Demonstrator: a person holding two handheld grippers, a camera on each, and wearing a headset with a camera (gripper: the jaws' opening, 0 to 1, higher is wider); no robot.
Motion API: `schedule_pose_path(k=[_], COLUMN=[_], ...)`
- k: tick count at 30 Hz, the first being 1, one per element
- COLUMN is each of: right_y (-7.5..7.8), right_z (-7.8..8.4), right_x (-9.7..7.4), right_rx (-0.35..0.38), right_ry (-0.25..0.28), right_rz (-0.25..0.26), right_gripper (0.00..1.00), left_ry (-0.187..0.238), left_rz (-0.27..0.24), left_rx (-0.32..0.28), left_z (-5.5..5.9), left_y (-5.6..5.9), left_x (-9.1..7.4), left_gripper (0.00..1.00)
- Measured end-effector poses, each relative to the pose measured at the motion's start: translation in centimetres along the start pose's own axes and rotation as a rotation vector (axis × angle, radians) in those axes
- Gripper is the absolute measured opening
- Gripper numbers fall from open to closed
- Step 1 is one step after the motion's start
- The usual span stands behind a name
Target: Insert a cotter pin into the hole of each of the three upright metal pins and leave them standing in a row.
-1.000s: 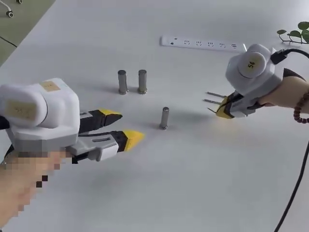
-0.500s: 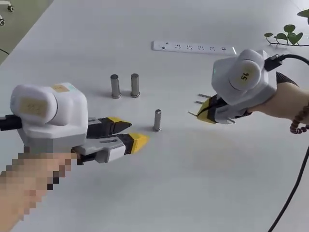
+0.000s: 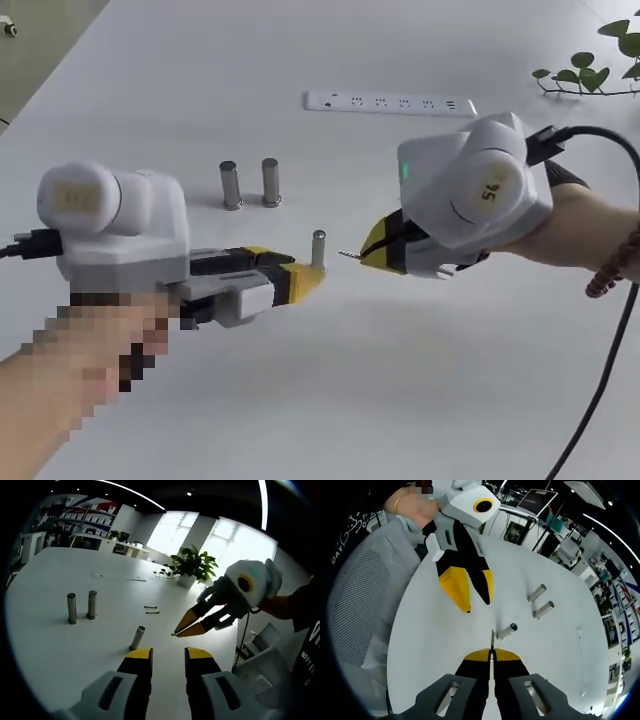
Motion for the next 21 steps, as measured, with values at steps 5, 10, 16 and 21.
schedule_pose_path(k=[5, 10, 16, 21], right_y=[-0.3, -0.8, -1.2, -1.3], right_z=[-0.5, -1.1, -1.8, -2.3], right_x=[0.1, 0.2, 0.3, 0.4], right_rx=[0.001, -0.013, -0.028, -0.043], right_ry=[0.025, 0.047, 0.062, 0.071], right_rz=[-0.004, -0.020, -0.030, -0.034], right_gripper=[0.00, 0.00, 0.00, 0.00], left_ry=[0.003, 0.011, -0.007, -0.012], left_rz=[0.019, 0.027, 0.042, 0.049], left_rx=[-0.087, -0.122, -0.143, -0.157], left_z=[-0.1, -0.2, 0.1, 0.2], left_y=[0.2, 0.4, 0.8, 1.0], left_x=[0.4, 0.7, 1.0, 1.1], left_gripper=[0.17, 0.15, 0.11, 0.06])
Point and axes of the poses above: the centre of the closed fingertips' face, and the gripper's own axes: x roughly forward along the fingers, y roughly to its right, z roughly out of its underside, the point moved 5 cm from there along -x, roughly backward along the fingers, and after that the axes turned 6 degrees about y, right-handed, at the moved point
